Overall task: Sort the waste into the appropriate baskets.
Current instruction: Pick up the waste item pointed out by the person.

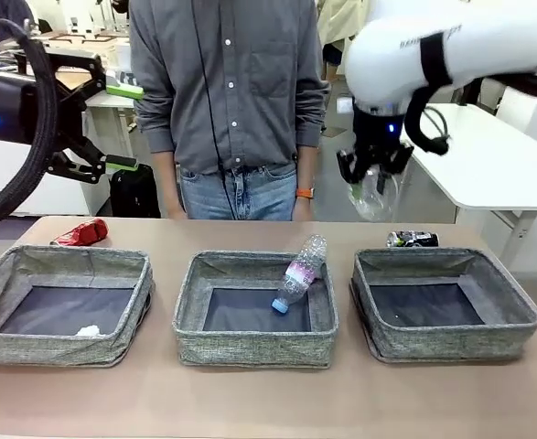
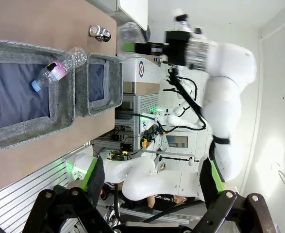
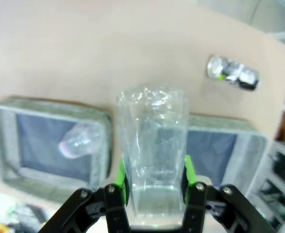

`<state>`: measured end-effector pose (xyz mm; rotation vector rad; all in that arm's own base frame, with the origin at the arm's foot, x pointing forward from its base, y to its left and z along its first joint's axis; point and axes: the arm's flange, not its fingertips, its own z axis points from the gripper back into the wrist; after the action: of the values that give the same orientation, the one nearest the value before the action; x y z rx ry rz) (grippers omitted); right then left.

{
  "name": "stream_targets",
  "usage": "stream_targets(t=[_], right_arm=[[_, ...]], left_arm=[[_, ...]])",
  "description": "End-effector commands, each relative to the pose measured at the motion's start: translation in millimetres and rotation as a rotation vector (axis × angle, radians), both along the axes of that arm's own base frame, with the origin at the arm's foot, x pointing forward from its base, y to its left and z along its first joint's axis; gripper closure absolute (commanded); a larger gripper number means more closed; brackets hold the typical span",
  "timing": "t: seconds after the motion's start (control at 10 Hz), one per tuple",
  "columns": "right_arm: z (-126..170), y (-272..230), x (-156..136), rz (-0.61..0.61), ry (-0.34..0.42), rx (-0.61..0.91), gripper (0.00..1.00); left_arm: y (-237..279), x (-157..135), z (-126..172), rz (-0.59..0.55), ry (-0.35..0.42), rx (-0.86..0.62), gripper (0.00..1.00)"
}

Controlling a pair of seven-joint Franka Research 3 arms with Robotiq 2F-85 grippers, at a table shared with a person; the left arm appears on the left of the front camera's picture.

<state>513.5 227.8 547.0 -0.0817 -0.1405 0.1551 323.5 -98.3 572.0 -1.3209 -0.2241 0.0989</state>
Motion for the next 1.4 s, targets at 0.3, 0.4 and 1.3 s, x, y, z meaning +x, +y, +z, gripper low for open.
stream_targets(t=[0.3, 0.4, 1.3], right_arm=[[133.5, 121.9, -52.2, -0.265, 0.045, 0.055, 0.50], [144.4, 138.5, -65.9, -0.268, 0.064, 0.111, 0.50], [197.0, 138.9, -98.8, -0.176, 0.077, 0.162, 0.50]], left_arm=[[-1.0, -1.3, 1.0, 0.000, 0.008, -0.006, 0.00], [-1.0, -1.3, 1.0, 0.000, 0.008, -0.006, 0.00], [-1.0, -1.3, 1.0, 0.000, 0.008, -0.006, 0.00]])
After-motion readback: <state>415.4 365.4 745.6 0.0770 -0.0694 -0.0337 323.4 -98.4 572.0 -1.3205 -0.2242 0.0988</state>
